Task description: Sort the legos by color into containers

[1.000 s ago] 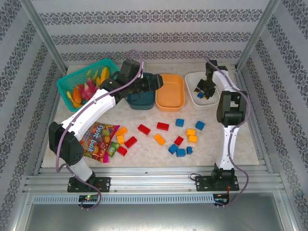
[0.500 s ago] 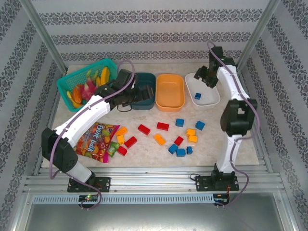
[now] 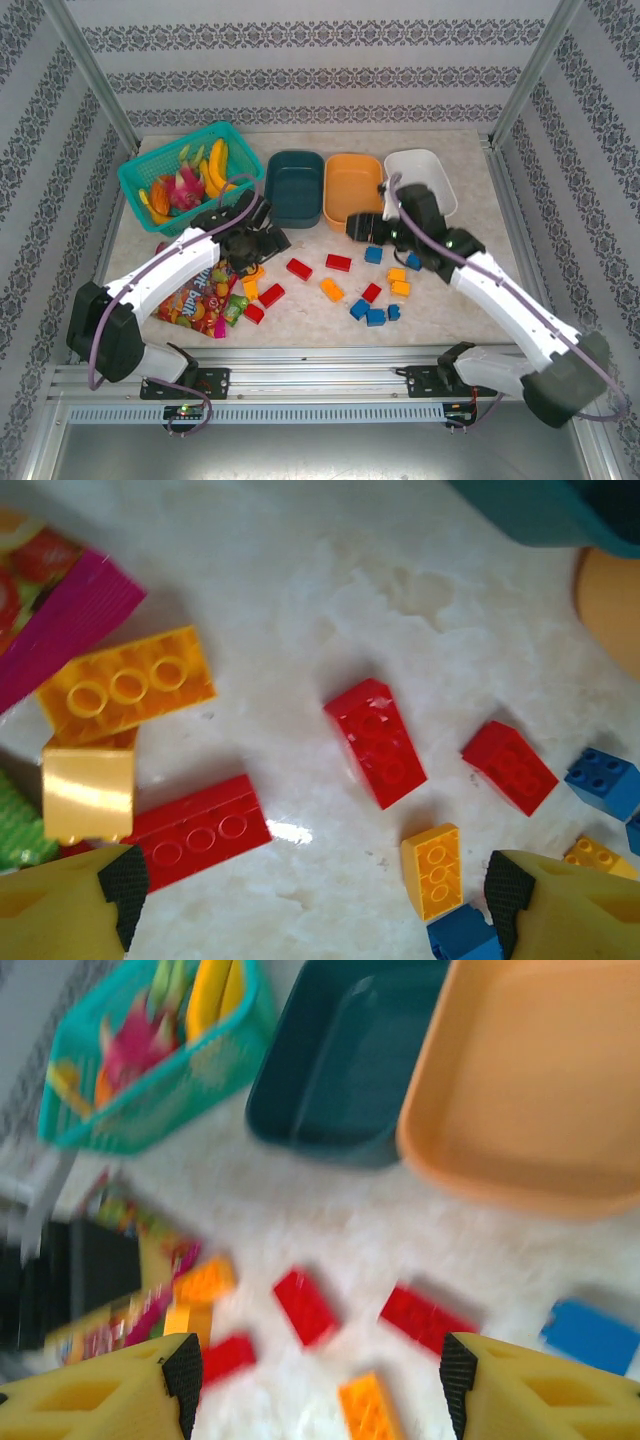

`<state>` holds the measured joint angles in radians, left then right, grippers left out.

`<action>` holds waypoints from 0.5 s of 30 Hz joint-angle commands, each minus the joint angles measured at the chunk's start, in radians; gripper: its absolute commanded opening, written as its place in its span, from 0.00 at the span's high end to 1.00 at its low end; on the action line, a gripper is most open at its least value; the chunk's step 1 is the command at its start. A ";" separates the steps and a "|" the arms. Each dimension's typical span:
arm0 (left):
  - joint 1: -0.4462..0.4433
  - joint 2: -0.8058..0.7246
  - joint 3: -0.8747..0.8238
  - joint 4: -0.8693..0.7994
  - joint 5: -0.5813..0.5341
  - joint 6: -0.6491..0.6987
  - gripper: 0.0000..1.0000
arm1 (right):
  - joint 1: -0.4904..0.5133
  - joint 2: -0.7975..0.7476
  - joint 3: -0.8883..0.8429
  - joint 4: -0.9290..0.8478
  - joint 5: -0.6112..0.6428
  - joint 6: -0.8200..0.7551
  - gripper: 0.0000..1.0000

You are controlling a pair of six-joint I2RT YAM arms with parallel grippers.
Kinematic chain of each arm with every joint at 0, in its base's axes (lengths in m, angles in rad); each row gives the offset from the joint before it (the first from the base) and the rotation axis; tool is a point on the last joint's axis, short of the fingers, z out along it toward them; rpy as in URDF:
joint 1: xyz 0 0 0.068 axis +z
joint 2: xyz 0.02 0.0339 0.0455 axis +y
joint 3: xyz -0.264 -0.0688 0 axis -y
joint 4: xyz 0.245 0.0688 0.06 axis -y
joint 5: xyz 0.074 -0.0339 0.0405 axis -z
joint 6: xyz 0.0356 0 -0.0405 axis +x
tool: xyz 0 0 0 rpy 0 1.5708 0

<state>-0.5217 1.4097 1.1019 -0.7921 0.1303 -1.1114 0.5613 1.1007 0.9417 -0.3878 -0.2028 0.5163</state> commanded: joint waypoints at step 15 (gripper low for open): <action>-0.064 -0.314 -0.424 -0.011 -0.012 -0.551 0.30 | 0.169 -0.083 -0.217 0.119 -0.146 -0.033 0.35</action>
<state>-0.5697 1.1149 0.7033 -0.8604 0.1413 -1.5234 0.7071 1.0016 0.7475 -0.3260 -0.2691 0.5083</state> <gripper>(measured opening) 0.706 0.648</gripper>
